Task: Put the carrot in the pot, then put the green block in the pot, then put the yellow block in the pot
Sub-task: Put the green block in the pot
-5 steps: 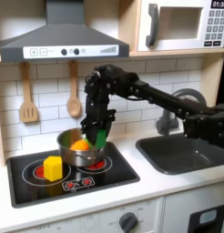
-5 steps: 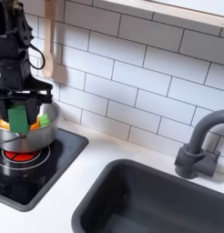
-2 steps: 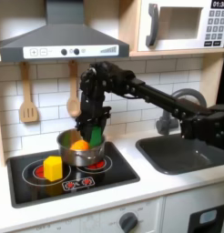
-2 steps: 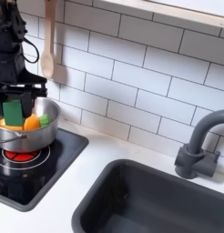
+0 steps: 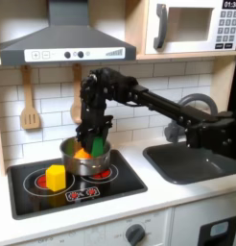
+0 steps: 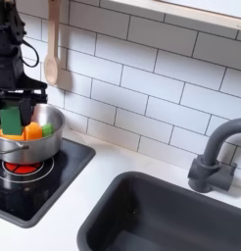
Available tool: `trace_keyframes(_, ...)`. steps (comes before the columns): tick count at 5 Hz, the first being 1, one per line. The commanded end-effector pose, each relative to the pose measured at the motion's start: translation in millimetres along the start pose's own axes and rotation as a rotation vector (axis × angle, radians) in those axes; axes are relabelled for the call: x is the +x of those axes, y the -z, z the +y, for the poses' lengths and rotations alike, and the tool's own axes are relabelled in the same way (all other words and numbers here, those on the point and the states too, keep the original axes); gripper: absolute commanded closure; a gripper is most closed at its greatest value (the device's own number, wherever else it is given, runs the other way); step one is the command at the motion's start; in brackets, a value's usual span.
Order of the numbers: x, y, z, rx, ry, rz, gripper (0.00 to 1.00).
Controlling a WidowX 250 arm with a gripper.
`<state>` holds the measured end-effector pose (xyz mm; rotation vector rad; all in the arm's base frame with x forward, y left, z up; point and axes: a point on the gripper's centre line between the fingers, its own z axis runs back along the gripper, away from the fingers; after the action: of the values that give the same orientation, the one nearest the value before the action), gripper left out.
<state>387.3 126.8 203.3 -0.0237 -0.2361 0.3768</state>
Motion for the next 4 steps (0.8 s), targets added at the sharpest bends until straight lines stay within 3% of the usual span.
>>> trace_keyframes(1, 1.8, 7.2, 2.0, 0.006, -0.004, 0.016, 1.00)
trace_keyframes(2, -0.5, 5.4, -0.7, -0.001, 0.009, 0.018, 1.00)
trace_keyframes(3, -1.8, 4.9, -1.3, 0.003, 0.033, 0.018, 0.00)
trace_keyframes(4, -1.2, 4.4, 1.2, 0.010, 0.040, 0.007, 0.00)
